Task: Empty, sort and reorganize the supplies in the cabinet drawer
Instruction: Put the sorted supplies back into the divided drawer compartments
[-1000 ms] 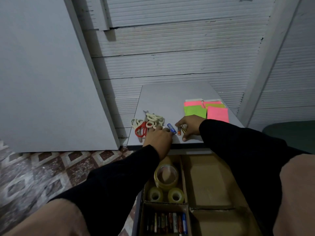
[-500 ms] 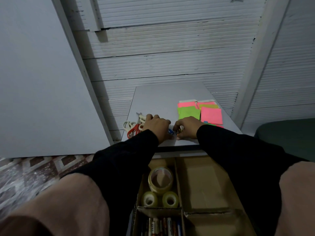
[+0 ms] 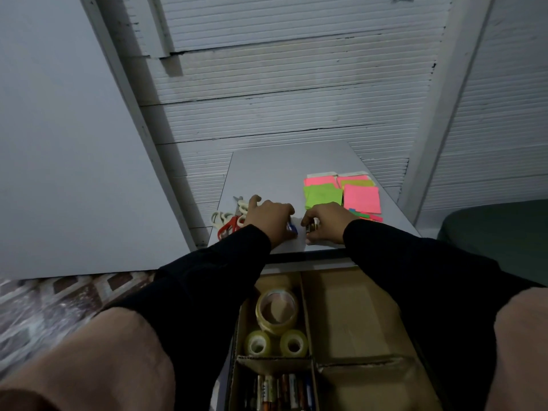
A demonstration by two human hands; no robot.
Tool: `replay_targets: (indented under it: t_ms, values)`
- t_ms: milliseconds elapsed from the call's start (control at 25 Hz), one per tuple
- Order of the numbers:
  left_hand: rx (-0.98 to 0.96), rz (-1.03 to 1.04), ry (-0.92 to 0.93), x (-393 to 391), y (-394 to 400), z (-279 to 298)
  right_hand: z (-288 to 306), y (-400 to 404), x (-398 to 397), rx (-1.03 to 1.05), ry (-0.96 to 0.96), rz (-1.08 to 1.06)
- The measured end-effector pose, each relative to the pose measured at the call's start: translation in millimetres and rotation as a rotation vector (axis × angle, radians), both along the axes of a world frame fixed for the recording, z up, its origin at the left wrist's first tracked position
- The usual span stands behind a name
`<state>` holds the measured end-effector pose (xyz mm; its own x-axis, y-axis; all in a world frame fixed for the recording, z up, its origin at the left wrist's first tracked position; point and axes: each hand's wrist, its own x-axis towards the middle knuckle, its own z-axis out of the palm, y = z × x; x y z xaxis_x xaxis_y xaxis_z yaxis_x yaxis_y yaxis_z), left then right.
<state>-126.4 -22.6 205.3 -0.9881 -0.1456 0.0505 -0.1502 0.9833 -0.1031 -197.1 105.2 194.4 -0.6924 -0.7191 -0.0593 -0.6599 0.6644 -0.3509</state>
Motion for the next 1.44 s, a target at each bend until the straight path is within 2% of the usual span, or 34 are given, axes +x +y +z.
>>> replay_targets:
  t_ms: [240, 680, 920, 1160, 1440]
  values:
    - [0.082, 0.013, 0.09, 65, 10, -9, 6, 24, 45, 0.004, 0.016, 0.03]
    - [0.122, 0.032, -0.081, 191, 30, -44, -13, 31, 162, 0.114, -0.058, 0.139]
    - [0.159, 0.059, -0.112, 226, 22, -63, -42, 24, 196, 0.175, -0.183, 0.161]
    - [0.217, 0.102, -0.103, 242, -2, -77, -94, 13, 205, 0.27, -0.319, 0.194]
    - [0.252, 0.133, -0.063, 251, -28, -79, -141, 9, 203, 0.473, -0.273, 0.259]
